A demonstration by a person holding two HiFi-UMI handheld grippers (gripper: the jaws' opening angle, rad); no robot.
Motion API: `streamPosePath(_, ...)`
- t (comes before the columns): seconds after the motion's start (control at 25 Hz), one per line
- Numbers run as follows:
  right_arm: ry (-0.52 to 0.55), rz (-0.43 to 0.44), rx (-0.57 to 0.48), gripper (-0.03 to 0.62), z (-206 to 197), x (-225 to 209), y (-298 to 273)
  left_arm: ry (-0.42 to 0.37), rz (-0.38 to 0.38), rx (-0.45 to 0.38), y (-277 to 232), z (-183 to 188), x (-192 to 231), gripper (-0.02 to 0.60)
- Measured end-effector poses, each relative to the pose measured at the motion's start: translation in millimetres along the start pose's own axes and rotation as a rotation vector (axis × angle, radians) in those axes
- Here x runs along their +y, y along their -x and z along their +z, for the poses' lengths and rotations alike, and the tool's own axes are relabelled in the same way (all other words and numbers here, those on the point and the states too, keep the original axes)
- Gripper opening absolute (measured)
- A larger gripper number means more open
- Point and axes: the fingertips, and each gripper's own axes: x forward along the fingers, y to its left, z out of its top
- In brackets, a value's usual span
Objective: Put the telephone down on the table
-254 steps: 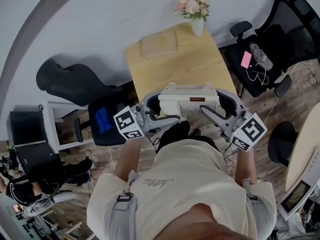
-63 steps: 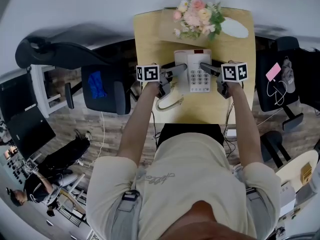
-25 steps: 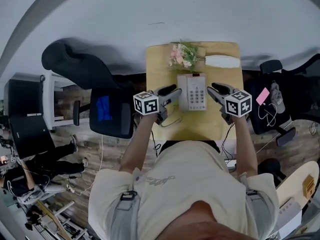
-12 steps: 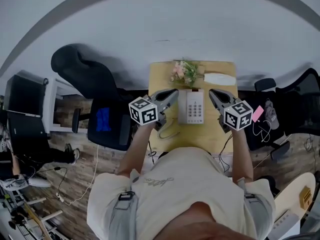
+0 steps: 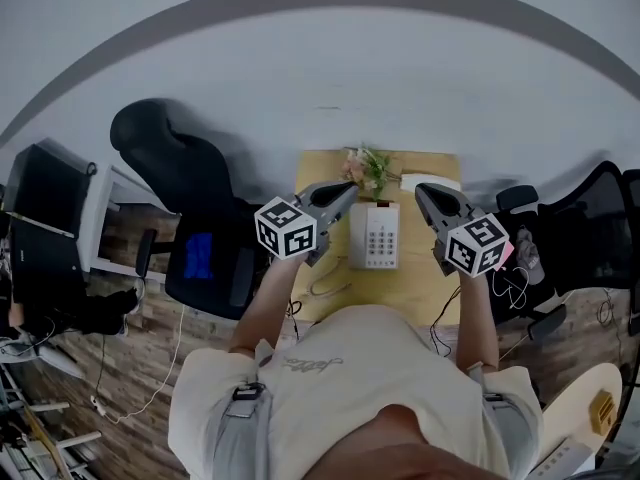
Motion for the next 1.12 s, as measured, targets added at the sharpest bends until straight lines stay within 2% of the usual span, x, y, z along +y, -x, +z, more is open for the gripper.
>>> streamPosePath(0.28, 0.050, -0.098, -0.118, 0.002, 52.1, -8.8, 14.1, -0.105, 0.028, -0.049, 4.2, 46.7, -3.1, 0.020)
streamPosePath(0.4, 0.089, -0.101, -0.149, 0.002, 71.9, -4.4, 17.4, -0.166, 0.056, -0.062, 5.4, 67.8, 2.1, 0.020)
streamPosePath(0.64, 0.156, -0.104, -0.197, 0.002, 104.6, 6.0, 20.4, -0.229, 0.119, -0.104, 9.4, 104.5, 13.3, 0.020)
streamPosePath(0.8, 0.220, -0.145, -0.216, 0.002, 122.9, 9.2, 22.5, -0.260, 0.162, -0.146, 16.0, 125.0, 14.0, 0.020)
streamPosePath(1.12, 0.231, -0.181, -0.251, 0.003, 137.5, 10.7, 28.2, -0.282, 0.237, -0.218, 29.8, 144.0, 11.1, 0.020)
